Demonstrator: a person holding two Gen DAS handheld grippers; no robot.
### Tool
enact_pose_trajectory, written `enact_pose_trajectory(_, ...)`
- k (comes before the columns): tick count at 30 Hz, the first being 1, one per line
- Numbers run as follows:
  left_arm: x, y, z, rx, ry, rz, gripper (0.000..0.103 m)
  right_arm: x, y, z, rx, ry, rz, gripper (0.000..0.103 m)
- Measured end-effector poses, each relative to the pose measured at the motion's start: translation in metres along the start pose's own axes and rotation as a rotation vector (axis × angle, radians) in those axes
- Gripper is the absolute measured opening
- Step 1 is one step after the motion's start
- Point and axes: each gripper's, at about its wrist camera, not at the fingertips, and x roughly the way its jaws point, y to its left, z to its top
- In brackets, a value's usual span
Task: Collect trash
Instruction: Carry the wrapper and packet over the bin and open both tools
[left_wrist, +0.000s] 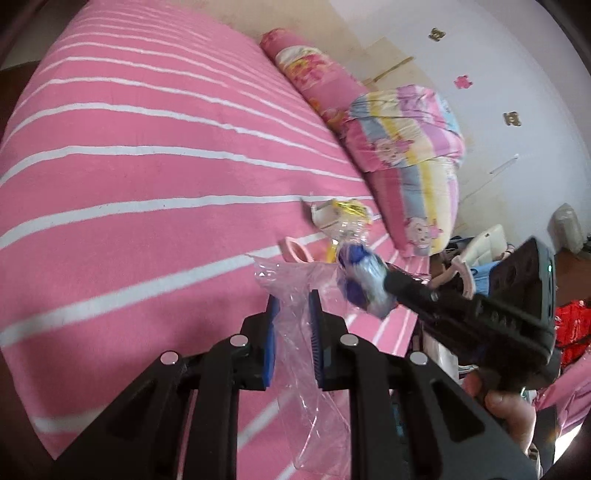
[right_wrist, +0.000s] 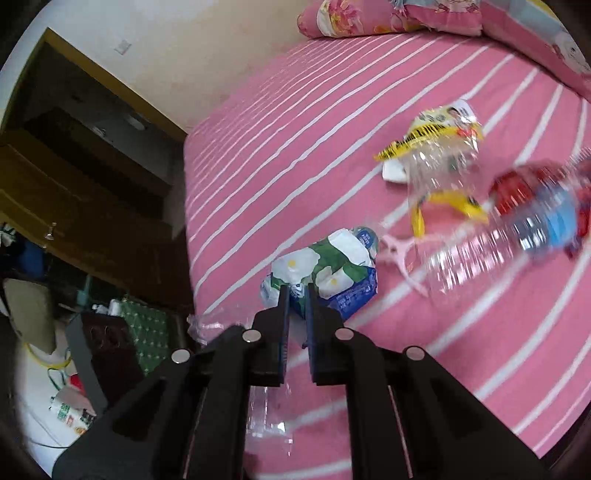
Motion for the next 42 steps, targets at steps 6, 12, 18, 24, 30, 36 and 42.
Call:
enact_pose_trajectory(6,-0.032,-0.015,-0.026,-0.049,-0.049,-0.046,0.015,-0.043,0.002,-0.032,0.035,-0.012,0.073,0.009)
enact_pose_trajectory(12,-0.065,-0.045,-0.050,-0.046,-0.069,-0.083,0.015,-0.099,-0.003,-0.060,0.049,-0.043,0.128,0.009)
enact_pose_trajectory(18,-0.088,-0.099,-0.077,0.011,-0.062,-0.135,0.015,-0.160,-0.015,-0.092,0.059,-0.111,0.148,0.009)
enact_pose_trajectory(24,-0.072,-0.165,-0.119,0.093,0.016,-0.195,0.015,-0.235,-0.056,-0.142,0.094,-0.211,0.091,0.009)
enact_pose_trajectory(30,-0.029,-0.218,-0.171,0.159,0.144,-0.229,0.015,-0.300,-0.124,-0.198,0.198,-0.293,-0.001,0.009)
enact_pose_trajectory(36,0.039,-0.265,-0.233,0.234,0.316,-0.234,0.015,-0.331,-0.200,-0.249,0.355,-0.326,-0.061,0.009)
enact_pose_trajectory(42,0.110,-0.298,-0.295,0.311,0.480,-0.210,0.015,-0.347,-0.265,-0.294,0.490,-0.332,-0.104,0.009)
